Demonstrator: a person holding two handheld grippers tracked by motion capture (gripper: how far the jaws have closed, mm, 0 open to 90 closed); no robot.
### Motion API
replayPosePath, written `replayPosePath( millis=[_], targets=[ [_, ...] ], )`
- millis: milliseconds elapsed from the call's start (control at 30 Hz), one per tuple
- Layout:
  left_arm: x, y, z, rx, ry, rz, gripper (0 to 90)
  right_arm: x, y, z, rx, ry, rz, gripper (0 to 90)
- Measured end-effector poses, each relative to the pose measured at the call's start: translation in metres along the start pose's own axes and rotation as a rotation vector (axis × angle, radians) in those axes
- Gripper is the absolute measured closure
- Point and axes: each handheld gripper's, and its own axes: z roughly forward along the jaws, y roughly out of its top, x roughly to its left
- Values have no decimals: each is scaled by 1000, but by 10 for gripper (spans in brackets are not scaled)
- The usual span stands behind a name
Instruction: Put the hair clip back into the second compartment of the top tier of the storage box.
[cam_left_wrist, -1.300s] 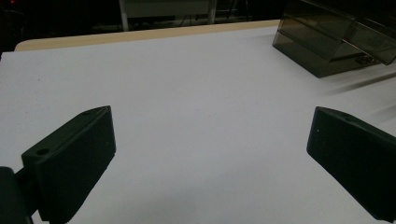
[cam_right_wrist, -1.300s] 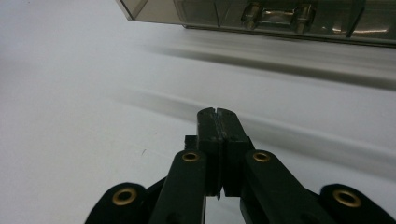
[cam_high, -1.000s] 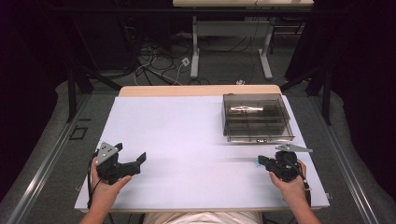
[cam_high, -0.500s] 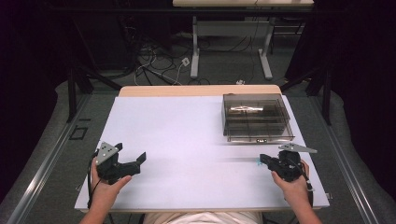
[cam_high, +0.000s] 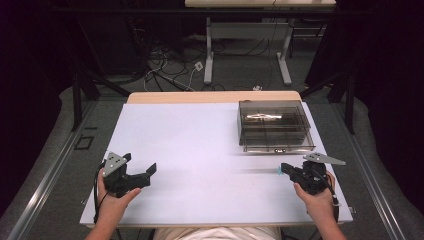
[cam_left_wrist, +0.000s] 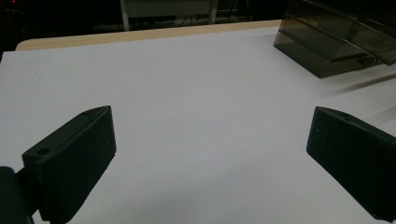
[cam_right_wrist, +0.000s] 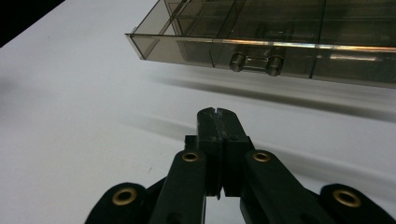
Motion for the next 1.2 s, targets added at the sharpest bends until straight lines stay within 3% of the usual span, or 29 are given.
replayPosePath(
  millis=[767, 1200],
  targets=[
    [0, 0, 1, 2, 5, 2, 13, 1, 16, -12, -56, -2, 1, 897],
    [0, 0, 2, 1, 5, -3, 12, 2, 37, -9, -57, -23, -36, 896]
  ],
)
